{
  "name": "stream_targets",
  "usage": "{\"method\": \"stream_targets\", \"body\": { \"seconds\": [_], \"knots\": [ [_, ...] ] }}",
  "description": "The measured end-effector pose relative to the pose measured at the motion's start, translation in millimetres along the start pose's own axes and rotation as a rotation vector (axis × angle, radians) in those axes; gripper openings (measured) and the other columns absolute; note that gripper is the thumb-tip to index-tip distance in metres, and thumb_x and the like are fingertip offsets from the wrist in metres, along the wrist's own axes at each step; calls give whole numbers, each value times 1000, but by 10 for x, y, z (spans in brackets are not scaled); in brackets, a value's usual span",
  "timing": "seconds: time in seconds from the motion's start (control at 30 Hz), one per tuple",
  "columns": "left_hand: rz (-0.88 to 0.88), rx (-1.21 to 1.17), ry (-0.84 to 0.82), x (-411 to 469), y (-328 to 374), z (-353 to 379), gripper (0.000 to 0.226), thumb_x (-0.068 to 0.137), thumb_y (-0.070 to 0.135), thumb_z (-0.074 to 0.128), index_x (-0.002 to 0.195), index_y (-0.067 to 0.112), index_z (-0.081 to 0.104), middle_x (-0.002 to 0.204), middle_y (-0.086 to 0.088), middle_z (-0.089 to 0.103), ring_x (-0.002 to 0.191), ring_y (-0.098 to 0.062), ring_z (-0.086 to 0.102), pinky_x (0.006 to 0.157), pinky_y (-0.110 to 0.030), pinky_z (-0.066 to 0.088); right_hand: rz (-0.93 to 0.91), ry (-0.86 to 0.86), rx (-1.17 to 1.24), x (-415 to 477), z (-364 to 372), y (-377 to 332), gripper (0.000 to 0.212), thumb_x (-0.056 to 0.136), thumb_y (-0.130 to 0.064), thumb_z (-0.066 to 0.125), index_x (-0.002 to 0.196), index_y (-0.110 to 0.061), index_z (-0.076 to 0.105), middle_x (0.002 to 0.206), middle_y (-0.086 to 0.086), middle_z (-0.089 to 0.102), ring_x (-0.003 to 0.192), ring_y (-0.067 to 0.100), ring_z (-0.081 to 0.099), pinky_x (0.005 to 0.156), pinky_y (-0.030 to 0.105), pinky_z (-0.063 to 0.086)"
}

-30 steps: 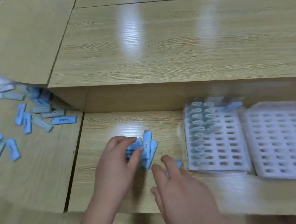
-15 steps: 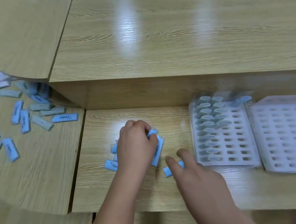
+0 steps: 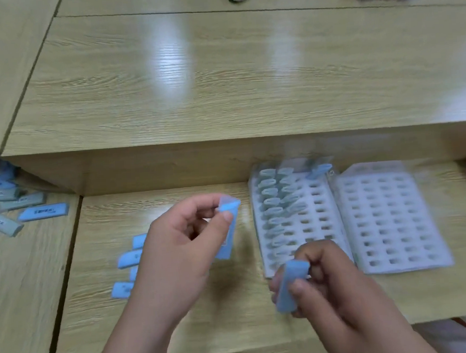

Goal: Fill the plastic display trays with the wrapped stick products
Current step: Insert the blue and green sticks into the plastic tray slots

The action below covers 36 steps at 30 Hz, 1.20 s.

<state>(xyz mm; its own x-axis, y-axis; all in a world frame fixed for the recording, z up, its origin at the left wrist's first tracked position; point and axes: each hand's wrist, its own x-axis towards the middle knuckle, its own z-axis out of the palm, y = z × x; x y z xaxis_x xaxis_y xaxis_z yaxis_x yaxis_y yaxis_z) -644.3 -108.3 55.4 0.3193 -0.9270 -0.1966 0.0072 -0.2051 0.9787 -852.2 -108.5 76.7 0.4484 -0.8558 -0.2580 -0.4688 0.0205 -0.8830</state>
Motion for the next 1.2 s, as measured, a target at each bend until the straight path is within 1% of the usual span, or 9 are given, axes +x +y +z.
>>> {"method": "stream_targets", "body": {
  "seconds": [0.17, 0.3, 0.4, 0.5, 0.67, 0.8, 0.97, 1.1, 1.2],
  "knots": [
    [103, 18, -113, 143, 243, 504, 8, 82, 31, 68, 88, 34, 72, 80, -1, 70, 68, -16, 60, 60, -23, 49, -104, 264, -382, 108, -807, 184, 11, 96, -47, 49, 104, -50, 57, 89, -19, 68, 71, 1, 67, 58, 16, 50],
    [137, 109, -128, 290, 289, 820, 5, 85, 31, 70, 86, 37, 69, 81, 3, 68, 70, -15, 61, 60, -25, 50, -66, 137, -716, 400, -1244, 382, 43, 97, -19, 40, 132, -39, 55, 100, -24, 47, 89, 0, 51, 73, 25, 47],
    [127, 191, -93, 351, 258, 970, 11, 88, 28, 70, 86, 38, 68, 80, 9, 67, 68, -6, 61, 59, -18, 50, -112, 109, -785, 624, -1301, 408, 52, 95, -6, 45, 139, -34, 52, 109, -13, 49, 92, 4, 50, 71, 21, 47],
    [131, 240, -63, 362, 190, 1077, 11, 88, 27, 70, 87, 38, 70, 81, 11, 68, 70, -8, 64, 60, -23, 54, -185, 108, -836, 829, -1260, 409, 38, 97, -14, 52, 133, -27, 55, 109, -8, 63, 98, 15, 58, 76, 26, 42],
    [145, 303, 10, 378, 53, 1185, 13, 86, 28, 71, 86, 41, 70, 62, 15, 61, 51, 0, 53, 46, -12, 40, -280, 147, -797, 989, -1318, 455, 17, 92, -22, 60, 108, -20, 65, 96, -10, 60, 80, 16, 62, 61, 21, 37],
    [158, 428, 39, 415, -8, 1246, 16, 85, 32, 71, 88, 47, 67, 51, 14, 49, 45, -2, 43, 45, -19, 38, -393, 133, -782, 989, -1323, 495, 27, 89, -18, 61, 114, -16, 71, 103, 4, 62, 73, 23, 63, 54, 36, 52],
    [192, 592, 47, 427, 6, 1320, 10, 84, 36, 70, 90, 45, 70, 58, 25, 51, 52, -5, 44, 51, -26, 37, -439, 105, -852, 1015, -1306, 567, 49, 77, 7, 72, 122, -12, 69, 99, 12, 63, 70, 29, 62, 50, 37, 51],
    [213, 678, 55, 414, 38, 1355, 13, 84, 38, 68, 96, 41, 73, 78, 39, 53, 65, -1, 48, 56, -25, 37, -455, 143, -874, 1076, -1315, 576, 37, 76, 7, 75, 108, -9, 66, 91, 7, 63, 74, 28, 62, 53, 42, 53],
    [244, 693, 83, 400, 48, 1391, 14, 83, 35, 72, 96, 40, 75, 71, 26, 57, 69, -3, 54, 58, -29, 47, -492, 126, -916, 1076, -1326, 585, 36, 69, 11, 76, 98, -7, 66, 89, 9, 63, 74, 30, 61, 51, 41, 52]
  ]
}}
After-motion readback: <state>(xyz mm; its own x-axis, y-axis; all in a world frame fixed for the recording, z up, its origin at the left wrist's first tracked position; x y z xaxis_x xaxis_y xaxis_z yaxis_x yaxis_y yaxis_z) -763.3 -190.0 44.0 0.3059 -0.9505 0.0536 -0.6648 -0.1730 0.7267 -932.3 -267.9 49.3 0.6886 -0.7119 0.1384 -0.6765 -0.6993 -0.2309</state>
